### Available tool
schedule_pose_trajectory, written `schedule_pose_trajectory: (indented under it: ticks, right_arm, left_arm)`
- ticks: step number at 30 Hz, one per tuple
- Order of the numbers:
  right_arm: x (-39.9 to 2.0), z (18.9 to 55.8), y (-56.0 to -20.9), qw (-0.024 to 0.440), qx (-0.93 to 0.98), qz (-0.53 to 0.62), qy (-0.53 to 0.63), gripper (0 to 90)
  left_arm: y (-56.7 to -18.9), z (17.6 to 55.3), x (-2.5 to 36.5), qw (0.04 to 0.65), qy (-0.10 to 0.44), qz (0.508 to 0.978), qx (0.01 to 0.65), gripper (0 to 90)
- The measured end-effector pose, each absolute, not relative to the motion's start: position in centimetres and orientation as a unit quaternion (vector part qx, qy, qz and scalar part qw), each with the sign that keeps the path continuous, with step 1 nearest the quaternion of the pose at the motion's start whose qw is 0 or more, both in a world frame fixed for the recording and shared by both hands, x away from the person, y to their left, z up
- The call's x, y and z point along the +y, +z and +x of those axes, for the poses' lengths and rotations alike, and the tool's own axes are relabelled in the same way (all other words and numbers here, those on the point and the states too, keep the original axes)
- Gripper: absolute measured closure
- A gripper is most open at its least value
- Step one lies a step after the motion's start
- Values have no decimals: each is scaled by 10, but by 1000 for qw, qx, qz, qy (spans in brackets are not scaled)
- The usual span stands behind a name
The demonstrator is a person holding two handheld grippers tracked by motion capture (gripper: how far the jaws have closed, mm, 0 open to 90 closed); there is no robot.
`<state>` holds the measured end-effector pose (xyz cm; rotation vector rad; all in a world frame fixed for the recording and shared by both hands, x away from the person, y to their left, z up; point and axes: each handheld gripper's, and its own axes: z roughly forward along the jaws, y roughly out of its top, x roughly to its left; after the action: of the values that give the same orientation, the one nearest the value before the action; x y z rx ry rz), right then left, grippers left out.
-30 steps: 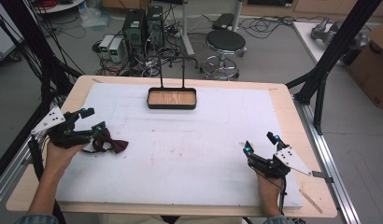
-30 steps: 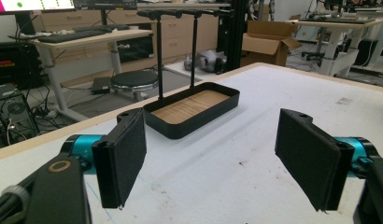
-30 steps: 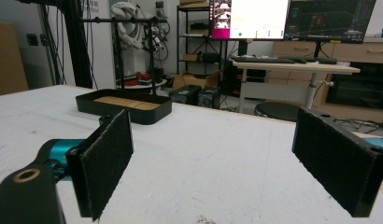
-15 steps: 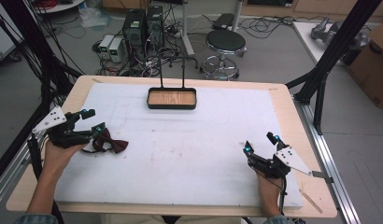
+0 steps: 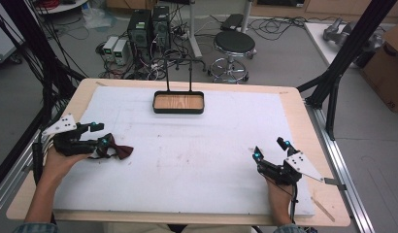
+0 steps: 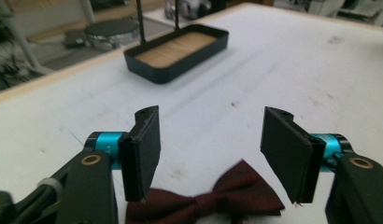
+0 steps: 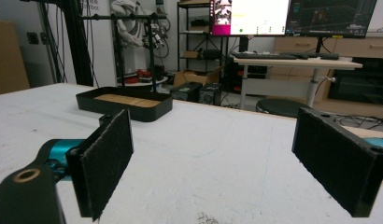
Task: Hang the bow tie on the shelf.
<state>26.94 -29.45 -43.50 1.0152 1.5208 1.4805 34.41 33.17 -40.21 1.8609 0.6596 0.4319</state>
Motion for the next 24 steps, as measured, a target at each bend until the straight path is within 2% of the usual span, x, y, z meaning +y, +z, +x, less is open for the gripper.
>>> schedule_pose_trajectory:
  ticks: [7,17,24]
  right_arm:
    - [-294,269,-435,385,598,397,581,117]
    - [-295,271,-436,381,600,400,579,117]
    - [-295,271,-436,380,600,404,577,117]
  left_arm:
    - [-414,349,323,475,184,818,269,451]
    - [-429,353,329,434,186,836,279,493]
    - [-438,356,325,397,188,855,274,569]
